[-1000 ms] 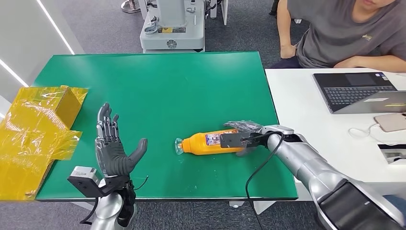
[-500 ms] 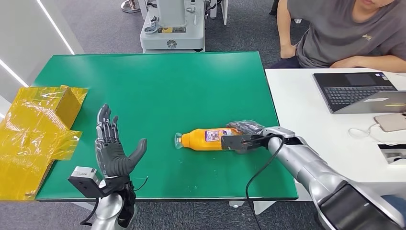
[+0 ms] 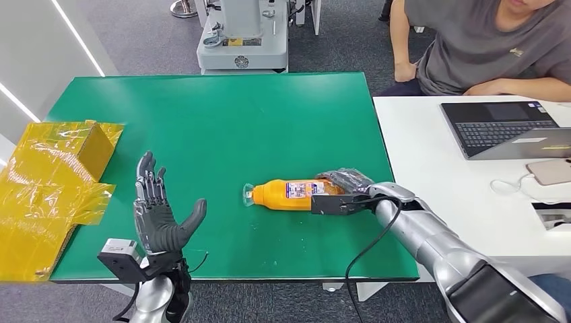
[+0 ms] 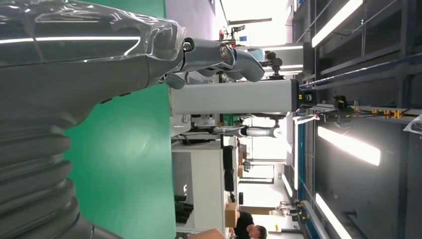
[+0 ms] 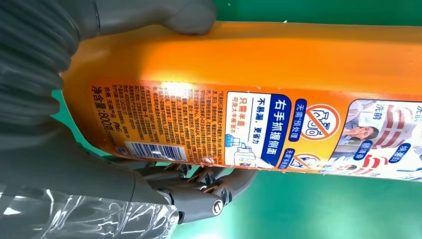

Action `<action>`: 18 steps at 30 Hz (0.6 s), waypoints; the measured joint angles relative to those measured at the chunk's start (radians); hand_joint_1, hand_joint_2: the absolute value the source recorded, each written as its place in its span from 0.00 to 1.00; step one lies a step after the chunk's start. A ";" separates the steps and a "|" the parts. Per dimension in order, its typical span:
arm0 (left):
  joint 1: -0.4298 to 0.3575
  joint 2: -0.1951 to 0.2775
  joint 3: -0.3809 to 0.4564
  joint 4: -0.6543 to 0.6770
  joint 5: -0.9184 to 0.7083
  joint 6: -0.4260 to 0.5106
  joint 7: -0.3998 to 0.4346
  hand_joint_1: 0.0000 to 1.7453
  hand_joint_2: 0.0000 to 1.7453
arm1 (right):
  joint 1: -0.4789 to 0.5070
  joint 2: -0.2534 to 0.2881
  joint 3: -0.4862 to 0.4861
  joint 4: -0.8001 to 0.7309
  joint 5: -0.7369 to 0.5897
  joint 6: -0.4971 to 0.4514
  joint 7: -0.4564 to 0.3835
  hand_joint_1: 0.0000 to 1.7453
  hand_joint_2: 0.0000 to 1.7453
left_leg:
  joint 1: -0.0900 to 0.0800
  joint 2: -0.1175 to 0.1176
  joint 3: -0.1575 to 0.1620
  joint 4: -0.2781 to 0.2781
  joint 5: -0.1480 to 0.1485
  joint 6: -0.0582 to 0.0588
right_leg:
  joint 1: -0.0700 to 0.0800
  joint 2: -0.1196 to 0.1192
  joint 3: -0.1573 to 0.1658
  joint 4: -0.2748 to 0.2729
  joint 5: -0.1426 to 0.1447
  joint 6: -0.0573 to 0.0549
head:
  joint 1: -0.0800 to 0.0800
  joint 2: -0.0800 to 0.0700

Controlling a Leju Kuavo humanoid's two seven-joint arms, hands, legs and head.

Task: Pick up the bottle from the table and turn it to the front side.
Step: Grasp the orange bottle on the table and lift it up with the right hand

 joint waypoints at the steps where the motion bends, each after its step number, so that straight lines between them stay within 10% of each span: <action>1: 0.001 0.000 0.000 0.000 0.000 0.001 0.000 0.00 1.00 | 0.004 0.002 -0.004 -0.003 0.000 -0.018 0.001 1.00 1.00 | 0.000 0.000 0.000 0.000 0.000 0.000 | 0.000 0.000 0.000 0.000 0.000 0.000 | 0.000 0.000; 18: -0.006 0.010 0.001 -0.003 0.022 0.019 -0.001 0.00 1.00 | 0.164 0.061 -0.203 -0.257 -0.020 -0.429 0.025 1.00 1.00 | 0.000 -0.001 -0.001 -0.001 0.000 0.000 | 0.000 -0.001 0.000 0.000 0.000 0.000 | 0.000 0.000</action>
